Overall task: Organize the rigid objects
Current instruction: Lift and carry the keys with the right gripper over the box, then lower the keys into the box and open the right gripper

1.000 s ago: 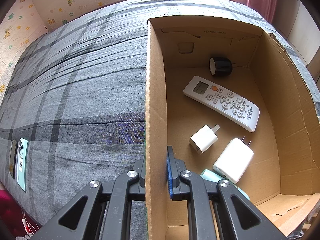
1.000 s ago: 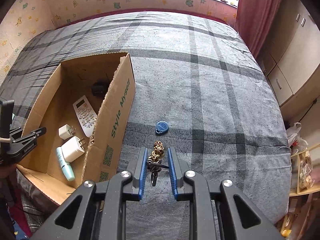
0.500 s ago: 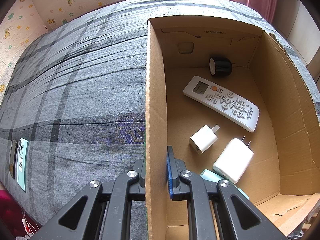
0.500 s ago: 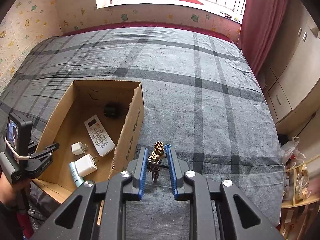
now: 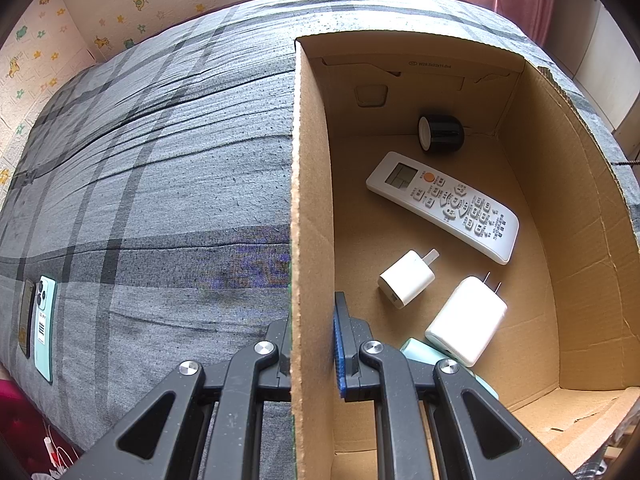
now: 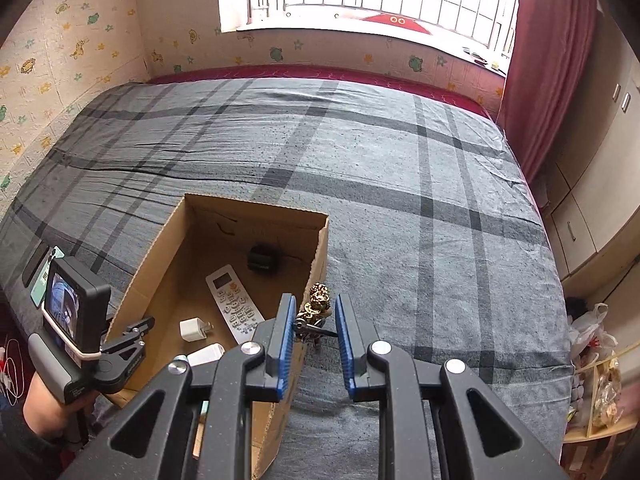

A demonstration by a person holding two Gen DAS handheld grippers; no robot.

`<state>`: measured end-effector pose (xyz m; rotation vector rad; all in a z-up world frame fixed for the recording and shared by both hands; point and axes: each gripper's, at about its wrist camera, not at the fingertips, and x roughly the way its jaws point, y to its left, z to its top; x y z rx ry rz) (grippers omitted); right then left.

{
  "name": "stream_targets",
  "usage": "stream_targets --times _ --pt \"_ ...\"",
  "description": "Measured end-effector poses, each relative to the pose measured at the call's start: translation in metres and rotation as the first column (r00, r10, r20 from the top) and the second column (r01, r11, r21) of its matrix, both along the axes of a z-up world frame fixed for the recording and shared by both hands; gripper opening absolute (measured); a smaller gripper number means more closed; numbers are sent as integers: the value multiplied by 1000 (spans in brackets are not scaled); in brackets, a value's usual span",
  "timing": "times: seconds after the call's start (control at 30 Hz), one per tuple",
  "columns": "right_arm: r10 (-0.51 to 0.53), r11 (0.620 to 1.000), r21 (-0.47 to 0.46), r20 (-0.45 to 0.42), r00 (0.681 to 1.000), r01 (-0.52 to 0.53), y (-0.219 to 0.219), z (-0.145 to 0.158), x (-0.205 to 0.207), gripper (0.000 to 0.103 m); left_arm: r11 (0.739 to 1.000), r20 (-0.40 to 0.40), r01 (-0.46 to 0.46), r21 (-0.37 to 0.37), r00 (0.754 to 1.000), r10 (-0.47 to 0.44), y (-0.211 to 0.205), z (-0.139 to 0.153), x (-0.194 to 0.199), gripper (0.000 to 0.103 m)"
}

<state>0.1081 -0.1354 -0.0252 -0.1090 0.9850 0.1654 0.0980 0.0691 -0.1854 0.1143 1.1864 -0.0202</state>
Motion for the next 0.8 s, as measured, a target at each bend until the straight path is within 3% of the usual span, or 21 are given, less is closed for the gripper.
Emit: stream_targets --times 0.53,0.8 --pt "111 993 41 -33 993 -109 57 -15 12 21 1000 0 0 -4 1000 0 0 0 0 13" --pt "154 987 49 -92 984 -150 84 -48 16 21 1000 0 1 -6 1000 -1 0 -1 0 13"
